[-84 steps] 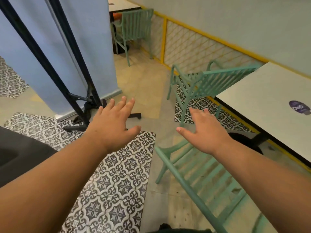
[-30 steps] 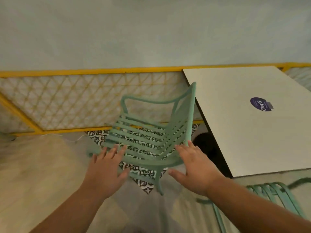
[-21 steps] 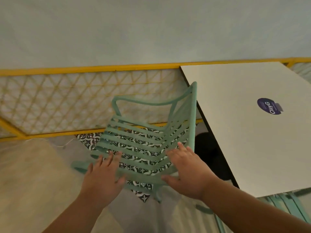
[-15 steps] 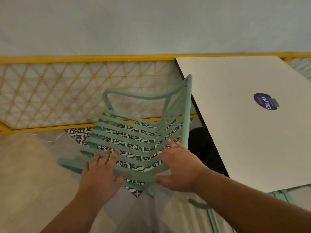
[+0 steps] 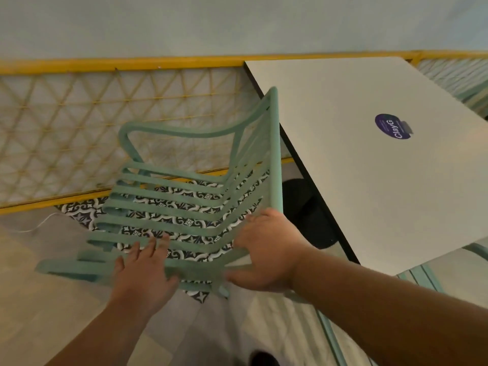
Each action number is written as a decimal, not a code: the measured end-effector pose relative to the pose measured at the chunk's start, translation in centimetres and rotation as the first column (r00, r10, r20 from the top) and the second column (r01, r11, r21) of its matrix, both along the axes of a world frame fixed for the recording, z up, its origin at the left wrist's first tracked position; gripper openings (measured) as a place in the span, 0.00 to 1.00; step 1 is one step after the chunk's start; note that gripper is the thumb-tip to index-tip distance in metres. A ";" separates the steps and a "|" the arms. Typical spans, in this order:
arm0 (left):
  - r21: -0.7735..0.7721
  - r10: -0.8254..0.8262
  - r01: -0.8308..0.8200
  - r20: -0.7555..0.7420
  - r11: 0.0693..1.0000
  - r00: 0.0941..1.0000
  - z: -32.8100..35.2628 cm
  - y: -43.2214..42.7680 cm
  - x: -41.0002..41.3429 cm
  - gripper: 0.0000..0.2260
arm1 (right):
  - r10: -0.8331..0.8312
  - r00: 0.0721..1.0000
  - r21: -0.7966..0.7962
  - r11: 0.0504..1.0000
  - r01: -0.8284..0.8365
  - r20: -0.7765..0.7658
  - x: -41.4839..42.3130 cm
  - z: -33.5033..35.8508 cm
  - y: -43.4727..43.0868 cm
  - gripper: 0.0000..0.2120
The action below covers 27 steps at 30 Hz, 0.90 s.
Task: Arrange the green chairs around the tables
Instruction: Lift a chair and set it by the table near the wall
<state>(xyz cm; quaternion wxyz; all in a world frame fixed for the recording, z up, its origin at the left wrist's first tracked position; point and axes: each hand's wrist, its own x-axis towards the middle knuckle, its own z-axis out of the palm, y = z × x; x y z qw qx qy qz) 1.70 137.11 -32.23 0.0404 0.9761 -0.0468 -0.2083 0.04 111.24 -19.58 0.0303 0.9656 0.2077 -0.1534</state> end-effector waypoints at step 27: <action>0.022 0.099 -0.096 -0.195 0.995 0.976 -6.5 -2.8 1.1 0.08 | 0.113 0.985 -0.020 0.994 -0.111 0.129 -0.7 -1.0 0.0 0.36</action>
